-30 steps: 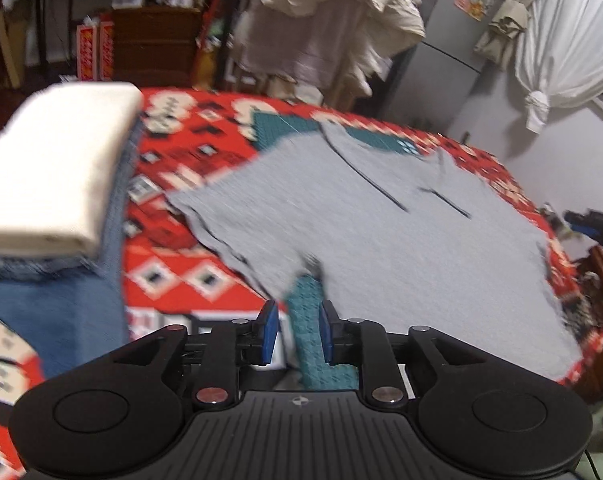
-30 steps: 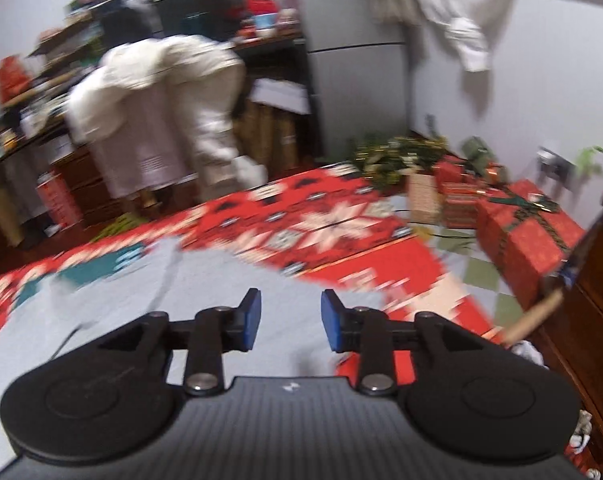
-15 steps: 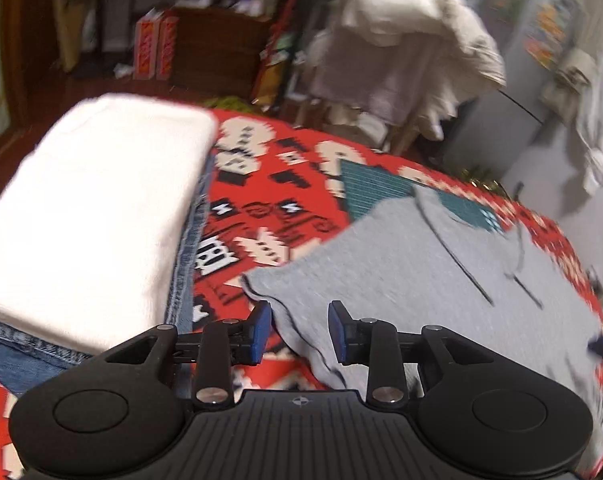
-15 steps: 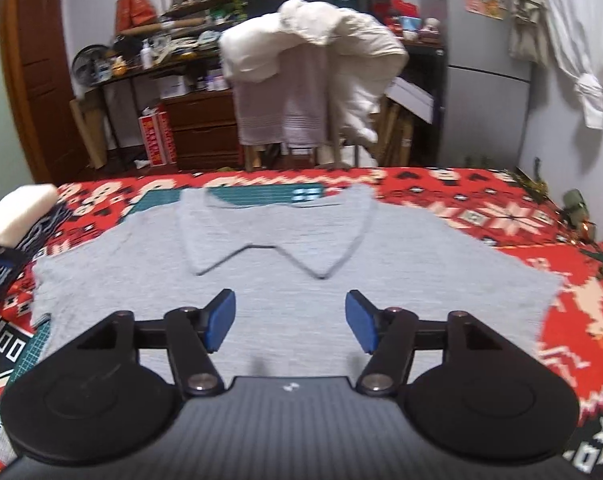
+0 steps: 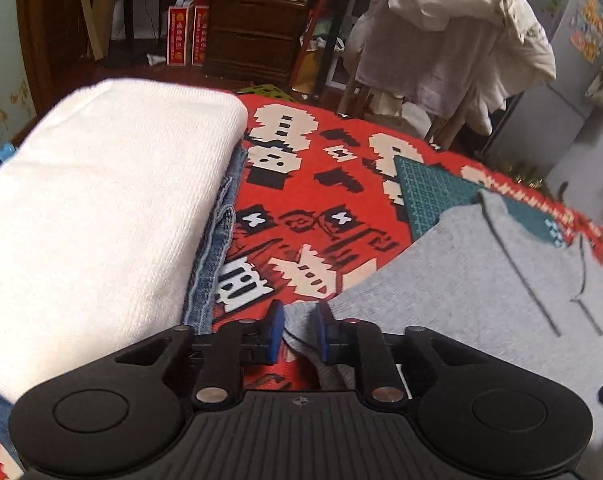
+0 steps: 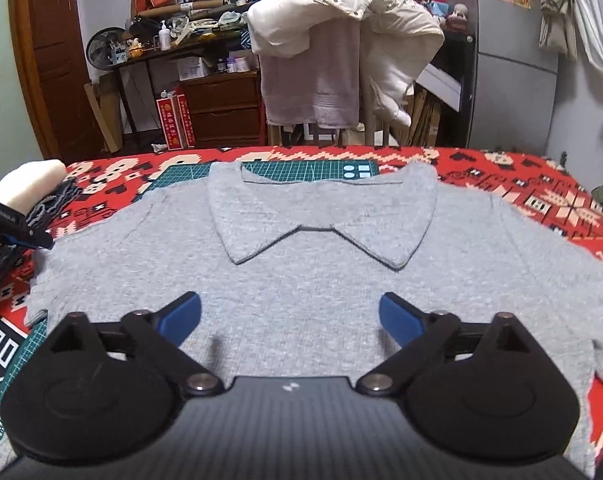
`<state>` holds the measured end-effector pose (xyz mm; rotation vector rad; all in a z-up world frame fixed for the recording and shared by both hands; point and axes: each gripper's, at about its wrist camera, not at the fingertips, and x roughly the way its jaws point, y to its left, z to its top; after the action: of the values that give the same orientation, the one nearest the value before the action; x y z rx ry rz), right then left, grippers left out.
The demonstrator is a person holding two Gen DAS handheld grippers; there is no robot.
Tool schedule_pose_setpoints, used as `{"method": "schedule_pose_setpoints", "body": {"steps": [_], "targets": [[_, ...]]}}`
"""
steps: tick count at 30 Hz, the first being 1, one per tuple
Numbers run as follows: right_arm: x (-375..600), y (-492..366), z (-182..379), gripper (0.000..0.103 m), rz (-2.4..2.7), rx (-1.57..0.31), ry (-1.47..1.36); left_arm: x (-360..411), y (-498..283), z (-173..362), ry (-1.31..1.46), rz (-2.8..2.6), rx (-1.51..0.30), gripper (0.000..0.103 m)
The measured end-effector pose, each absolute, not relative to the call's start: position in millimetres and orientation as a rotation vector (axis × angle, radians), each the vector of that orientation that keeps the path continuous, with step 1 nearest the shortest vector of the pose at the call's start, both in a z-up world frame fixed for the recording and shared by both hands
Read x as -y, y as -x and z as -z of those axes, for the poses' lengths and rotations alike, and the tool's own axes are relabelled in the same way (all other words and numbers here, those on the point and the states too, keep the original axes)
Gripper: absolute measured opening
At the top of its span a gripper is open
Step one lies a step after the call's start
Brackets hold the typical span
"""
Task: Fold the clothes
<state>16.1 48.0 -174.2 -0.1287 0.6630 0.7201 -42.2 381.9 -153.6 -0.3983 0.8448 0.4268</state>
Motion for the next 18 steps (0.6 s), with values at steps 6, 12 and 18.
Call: {"method": "schedule_pose_setpoints", "body": {"steps": [6,12,18], "targets": [[-48,-24,183,0.102,-0.705,-0.698,0.098,-374,44,152,0.279,-0.424,-0.846,0.002],[-52,-22,193,0.102,-0.699,-0.718,0.117,-368,45,153,0.110,-0.441,-0.835,0.002],[-59,-16,197,0.103,-0.687,-0.696,0.190,-364,43,159,0.040,-0.440,-0.827,0.002]]}}
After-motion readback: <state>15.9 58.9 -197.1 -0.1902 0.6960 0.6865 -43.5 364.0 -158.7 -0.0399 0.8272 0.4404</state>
